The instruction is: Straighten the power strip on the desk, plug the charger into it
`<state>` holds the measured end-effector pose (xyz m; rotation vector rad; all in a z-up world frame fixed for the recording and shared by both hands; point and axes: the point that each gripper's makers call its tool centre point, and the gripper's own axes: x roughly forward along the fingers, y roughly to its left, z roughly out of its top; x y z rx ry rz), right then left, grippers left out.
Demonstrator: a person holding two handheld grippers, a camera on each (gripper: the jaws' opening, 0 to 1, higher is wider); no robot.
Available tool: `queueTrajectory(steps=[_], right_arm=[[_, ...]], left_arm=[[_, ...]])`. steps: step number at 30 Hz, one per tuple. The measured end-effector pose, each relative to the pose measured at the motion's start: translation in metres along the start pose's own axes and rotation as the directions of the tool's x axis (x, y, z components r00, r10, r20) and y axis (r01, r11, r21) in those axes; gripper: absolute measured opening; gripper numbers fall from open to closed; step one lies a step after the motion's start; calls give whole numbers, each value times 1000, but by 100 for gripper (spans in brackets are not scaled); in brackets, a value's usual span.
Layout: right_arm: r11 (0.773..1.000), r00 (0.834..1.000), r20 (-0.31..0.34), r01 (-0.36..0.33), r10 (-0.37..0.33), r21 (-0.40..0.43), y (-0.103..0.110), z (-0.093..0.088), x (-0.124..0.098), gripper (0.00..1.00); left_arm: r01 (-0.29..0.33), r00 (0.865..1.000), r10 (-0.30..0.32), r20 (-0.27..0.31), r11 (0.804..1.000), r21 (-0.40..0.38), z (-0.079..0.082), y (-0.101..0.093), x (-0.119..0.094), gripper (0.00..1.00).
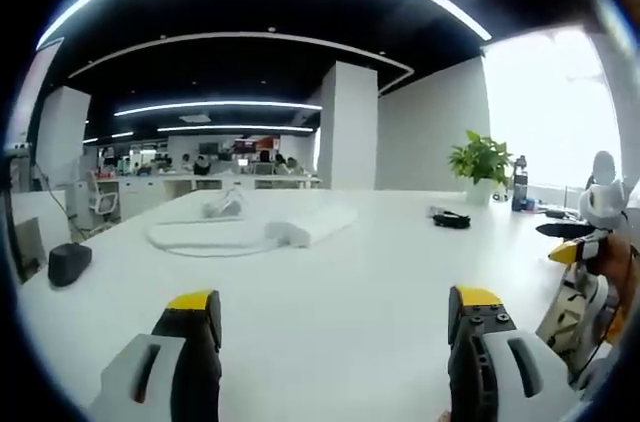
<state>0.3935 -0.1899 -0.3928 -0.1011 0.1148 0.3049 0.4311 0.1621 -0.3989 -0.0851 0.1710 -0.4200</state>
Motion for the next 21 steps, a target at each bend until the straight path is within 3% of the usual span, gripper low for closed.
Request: queueTrajectory(steps=[10,21], right_arm=[[997,999,-19,-50,49,-59,4,7,13,100],[990,993,6,-118,119,-75,17,19,32,100]], left_arm=[[43,999,-43,-7,999,28,2,-12,9,96],[77,997,-77,1,996,41,6,-23,21,96]])
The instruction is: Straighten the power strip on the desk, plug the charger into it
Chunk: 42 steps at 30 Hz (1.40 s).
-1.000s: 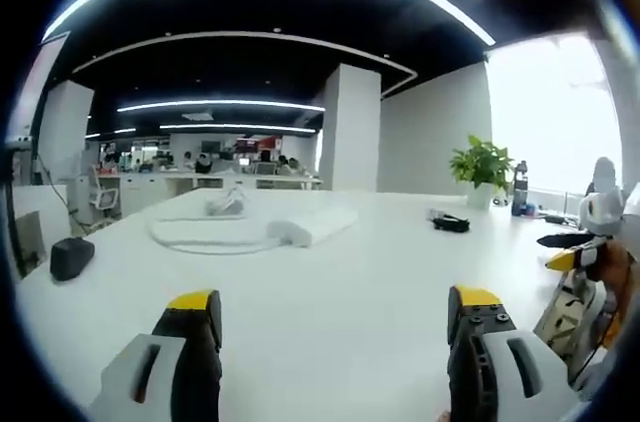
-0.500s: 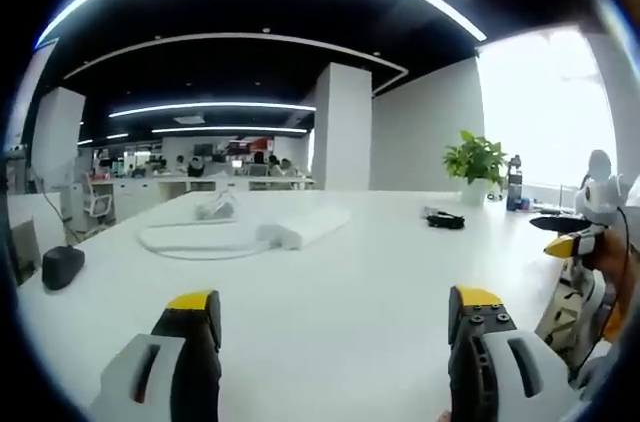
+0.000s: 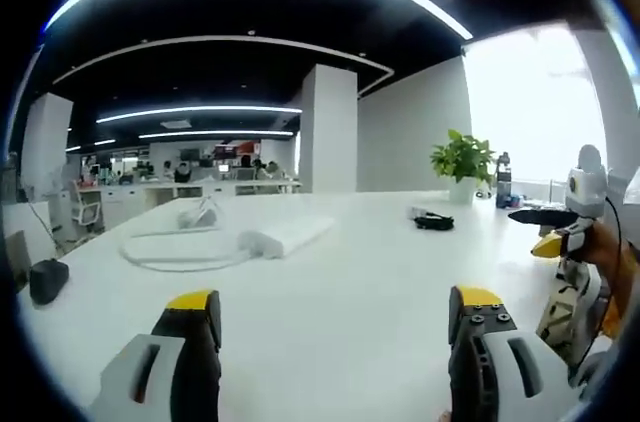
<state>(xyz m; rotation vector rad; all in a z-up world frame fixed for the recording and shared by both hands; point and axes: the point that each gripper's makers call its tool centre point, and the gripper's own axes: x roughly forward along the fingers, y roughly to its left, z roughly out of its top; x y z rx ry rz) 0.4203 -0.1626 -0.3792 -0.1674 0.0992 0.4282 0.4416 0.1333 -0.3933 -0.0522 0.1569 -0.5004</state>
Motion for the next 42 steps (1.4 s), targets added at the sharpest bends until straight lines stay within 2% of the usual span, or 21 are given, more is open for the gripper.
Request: queueTrajectory(steps=[14,24,30,37,42], right_arm=[[997,996,32,-78,78,2,7,10,22,100],[992,992,16,-121,122,-44,6,16,37,100],[986,985,25,-168,168,-22,12,19,48,100],[979,978,45,-202,203,-27,13,26,57,100],[977,977,26,-210,211,-27,10,23,64,100]], left_arm=[[48,999,-48,0,999,-11,7,-6,11,96],[56,998,-56,14,998,-11,15,-5,20,96],[70,997,-69,20,997,-13,23,-3,28,96],[93,996,-93,6,995,-32,23,-6,33,96],[101,995,-101,2,994,-30,23,-6,37,95]])
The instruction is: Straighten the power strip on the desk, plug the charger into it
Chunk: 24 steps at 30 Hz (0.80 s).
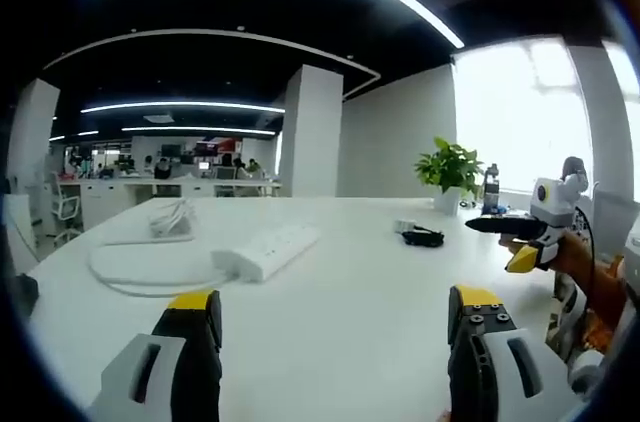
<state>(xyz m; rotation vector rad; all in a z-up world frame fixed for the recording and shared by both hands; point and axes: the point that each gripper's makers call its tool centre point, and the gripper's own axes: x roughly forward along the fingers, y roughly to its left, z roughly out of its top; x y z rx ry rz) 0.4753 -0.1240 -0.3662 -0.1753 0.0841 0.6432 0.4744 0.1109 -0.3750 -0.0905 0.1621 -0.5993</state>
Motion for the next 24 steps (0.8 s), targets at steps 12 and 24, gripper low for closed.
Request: queueTrajectory(steps=[12,24], right_arm=[[998,998,-31,-57,58,26,-3,-10,11,100],[997,998,-10,-60,61,44,-12,-5,26,99]], left_arm=[[-18,1000,18,-8,1000,7,-3,9,5,94],[-22,999,22,-25,1000,-7,-6,15,13,94]])
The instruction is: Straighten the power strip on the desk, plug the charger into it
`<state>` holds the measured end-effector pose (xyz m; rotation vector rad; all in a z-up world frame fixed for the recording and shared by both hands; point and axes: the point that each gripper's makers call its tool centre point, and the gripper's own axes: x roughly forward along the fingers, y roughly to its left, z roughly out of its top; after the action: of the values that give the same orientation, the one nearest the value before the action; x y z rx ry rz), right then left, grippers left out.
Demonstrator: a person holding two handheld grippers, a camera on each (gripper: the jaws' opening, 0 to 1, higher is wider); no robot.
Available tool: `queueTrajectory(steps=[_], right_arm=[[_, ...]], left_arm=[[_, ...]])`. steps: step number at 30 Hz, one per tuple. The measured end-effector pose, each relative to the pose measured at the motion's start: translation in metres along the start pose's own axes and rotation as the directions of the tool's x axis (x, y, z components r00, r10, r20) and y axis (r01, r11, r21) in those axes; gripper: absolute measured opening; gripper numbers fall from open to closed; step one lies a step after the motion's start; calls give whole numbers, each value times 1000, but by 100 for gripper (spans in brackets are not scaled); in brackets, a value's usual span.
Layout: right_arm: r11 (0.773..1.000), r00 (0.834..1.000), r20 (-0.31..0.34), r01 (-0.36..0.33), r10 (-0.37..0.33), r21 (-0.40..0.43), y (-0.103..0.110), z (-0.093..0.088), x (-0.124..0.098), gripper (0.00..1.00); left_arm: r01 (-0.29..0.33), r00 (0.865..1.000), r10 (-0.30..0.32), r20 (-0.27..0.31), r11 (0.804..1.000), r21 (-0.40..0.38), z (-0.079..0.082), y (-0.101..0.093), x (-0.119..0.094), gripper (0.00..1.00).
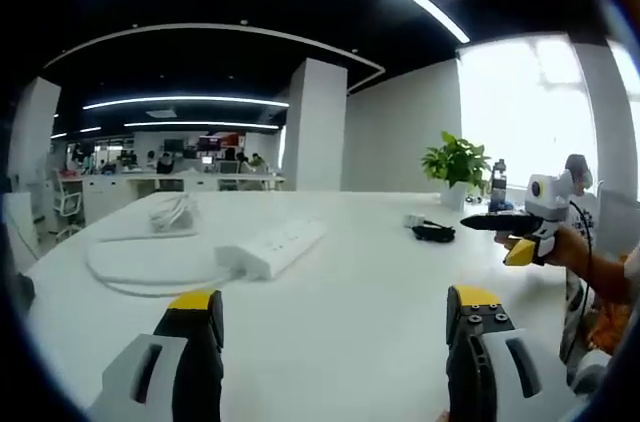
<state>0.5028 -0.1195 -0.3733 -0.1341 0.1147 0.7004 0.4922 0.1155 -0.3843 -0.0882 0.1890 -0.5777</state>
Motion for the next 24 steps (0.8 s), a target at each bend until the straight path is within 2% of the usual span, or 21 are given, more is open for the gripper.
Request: queueTrajectory(steps=[13,24], right_arm=[[999,1000,-15,-1,0,-53,-2,8,9,99],[999,1000,22,-14,15,-47,-11,13,20,100]], left_arm=[[-21,1000,20,5,999,30,5,9,8,94],[-25,1000,25,-1,999,48,10,14,17,93]])
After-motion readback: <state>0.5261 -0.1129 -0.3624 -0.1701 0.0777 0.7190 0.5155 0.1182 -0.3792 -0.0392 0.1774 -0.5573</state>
